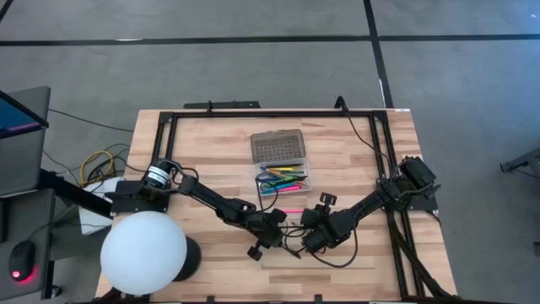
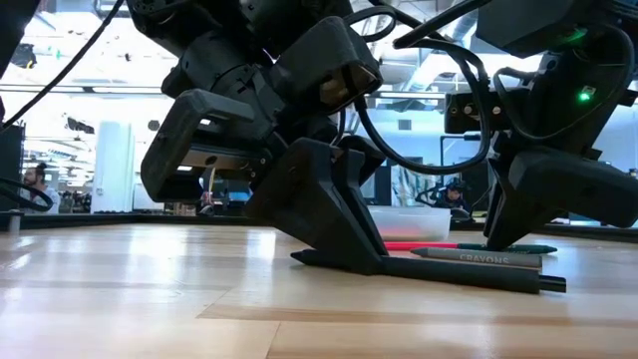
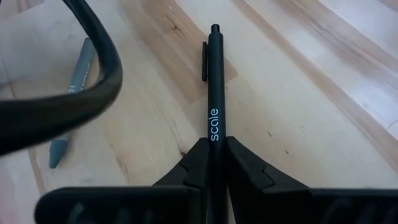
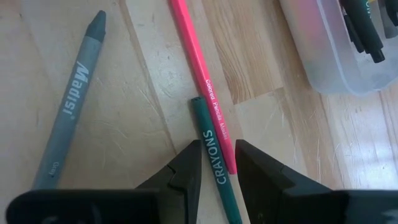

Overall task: Pick & place school supplies into a supply box
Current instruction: Put the black pen into the supply box

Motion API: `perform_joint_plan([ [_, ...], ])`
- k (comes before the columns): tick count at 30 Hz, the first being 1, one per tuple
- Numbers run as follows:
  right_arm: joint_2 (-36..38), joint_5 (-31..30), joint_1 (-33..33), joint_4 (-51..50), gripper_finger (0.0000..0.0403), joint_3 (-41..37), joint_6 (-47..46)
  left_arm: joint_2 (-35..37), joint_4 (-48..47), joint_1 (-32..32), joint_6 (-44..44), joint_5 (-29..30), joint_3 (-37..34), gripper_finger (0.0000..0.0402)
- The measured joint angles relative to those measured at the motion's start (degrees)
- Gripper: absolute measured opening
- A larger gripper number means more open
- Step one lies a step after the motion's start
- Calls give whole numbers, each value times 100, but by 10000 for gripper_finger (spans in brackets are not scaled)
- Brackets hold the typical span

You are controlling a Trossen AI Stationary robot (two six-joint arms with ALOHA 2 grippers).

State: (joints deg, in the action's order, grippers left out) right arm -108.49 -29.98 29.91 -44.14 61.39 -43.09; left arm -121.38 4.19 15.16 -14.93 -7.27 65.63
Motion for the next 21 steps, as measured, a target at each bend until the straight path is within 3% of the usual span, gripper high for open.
perform_joint_plan([
  [6, 0, -17, 0, 73, 90, -39, -4, 177, -201, 35, 22, 140, -15, 30],
  [14, 0, -17, 0, 114, 90, -87, -11, 356, -684, 228, 102, 808, -33, 25],
  [21, 0, -15, 0, 111, 90, -90, -7, 371, -831, 212, 265, 859, -28, 25],
])
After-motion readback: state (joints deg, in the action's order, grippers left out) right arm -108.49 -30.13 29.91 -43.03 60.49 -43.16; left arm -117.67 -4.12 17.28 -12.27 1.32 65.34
